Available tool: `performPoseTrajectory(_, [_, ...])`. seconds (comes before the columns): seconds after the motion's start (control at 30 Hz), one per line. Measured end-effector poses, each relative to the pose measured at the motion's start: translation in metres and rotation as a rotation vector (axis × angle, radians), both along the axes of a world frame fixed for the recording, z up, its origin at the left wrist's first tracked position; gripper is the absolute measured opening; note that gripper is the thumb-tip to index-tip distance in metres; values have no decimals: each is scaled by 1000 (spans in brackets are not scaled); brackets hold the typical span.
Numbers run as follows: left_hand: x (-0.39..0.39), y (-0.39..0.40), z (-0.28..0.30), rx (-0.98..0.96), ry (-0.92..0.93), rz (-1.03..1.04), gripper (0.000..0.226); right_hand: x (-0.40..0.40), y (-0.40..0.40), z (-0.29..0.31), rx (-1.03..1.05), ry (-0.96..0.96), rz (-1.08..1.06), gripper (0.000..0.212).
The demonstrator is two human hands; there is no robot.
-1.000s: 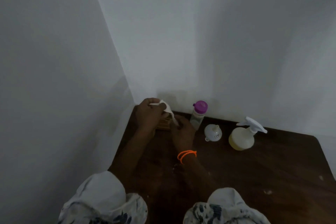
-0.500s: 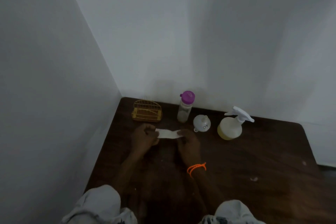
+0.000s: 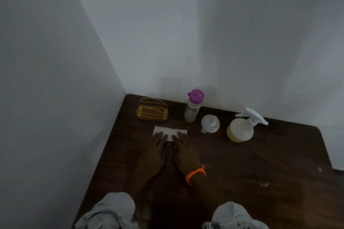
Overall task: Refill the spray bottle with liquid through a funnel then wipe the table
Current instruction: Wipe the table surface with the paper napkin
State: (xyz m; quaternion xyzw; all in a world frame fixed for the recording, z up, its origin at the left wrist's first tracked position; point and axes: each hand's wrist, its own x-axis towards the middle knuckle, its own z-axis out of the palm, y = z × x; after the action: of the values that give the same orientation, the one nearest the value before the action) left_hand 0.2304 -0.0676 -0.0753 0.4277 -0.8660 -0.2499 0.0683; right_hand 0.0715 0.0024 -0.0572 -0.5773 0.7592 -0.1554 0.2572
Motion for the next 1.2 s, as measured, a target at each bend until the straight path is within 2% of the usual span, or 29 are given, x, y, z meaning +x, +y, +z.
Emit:
performPoseTrajectory(0.07, [-6,-6,2,-23,-51,-91,64,4,-5,-6,42,37,36,57])
performPoseTrajectory(0.17, [-14,-19,9,56,-94,-118,76,3,-15,-11,98,82,25,56])
performPoseTrajectory(0.37, [-11,-40,2,133,-49,-79,71,0,-39,-15,101,194,2,58])
performPoseTrajectory(0.63, [8,-41,-5,144,-28,-37,69,22,-45,-11,189,220,32,61])
performPoseTrajectory(0.77, [26,-34,1,146,-28,-25,63,38,-36,-12,211,215,57,60])
performPoseTrajectory(1.0, [66,-3,-2,108,-111,-54,72,76,-1,-11,229,227,113,63])
performPoseTrajectory(1.2, [110,41,-7,29,-197,-123,62,118,53,-11,218,204,147,68])
